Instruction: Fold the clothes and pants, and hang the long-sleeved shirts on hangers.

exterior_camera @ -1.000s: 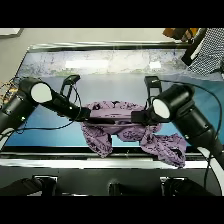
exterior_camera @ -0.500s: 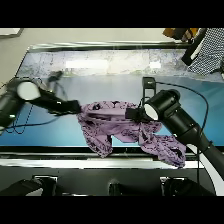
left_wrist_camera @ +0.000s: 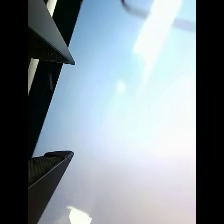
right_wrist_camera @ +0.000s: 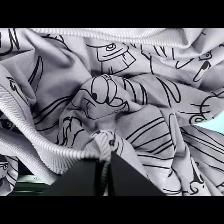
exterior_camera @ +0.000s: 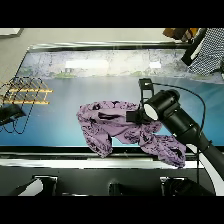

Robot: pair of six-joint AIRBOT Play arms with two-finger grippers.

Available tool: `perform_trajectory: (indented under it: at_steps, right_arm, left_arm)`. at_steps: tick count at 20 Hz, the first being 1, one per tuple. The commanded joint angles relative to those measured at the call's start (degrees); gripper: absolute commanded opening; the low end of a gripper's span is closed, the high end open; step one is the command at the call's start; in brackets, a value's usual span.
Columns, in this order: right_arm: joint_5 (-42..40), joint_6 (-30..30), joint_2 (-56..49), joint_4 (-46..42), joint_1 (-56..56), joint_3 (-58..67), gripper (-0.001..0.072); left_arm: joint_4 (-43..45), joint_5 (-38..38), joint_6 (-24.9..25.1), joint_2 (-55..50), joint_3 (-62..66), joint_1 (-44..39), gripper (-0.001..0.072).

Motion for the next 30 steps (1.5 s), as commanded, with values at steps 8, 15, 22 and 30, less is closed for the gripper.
perform_trajectory:
  at_steps: [8,15,22,30]
  right_arm:
    - [0.31,-0.55,-0.02,-0.37,0.04,-0.02,0.0040]
    - [0.31,-0.55,-0.02,-0.55,0.04,-0.02,0.0040]
    - [0.48,-0.55,-0.02,-0.76,0.04,-0.02,0.0040]
    - [0.48,-0.55,-0.02,-0.83,0.04,-0.02,0.0040]
  left_arm:
    - [-8.96,11.58,18.99,-15.26,-0.94,18.49,0.0601]
    - [-9.64,13.51,29.94,-20.11,-1.01,16.98,0.0600]
    - [-3.93,13.53,35.45,-24.68,-1.03,13.22,0.0593]
    - [-3.74,13.49,35.43,-27.21,-1.03,13.03,0.0462]
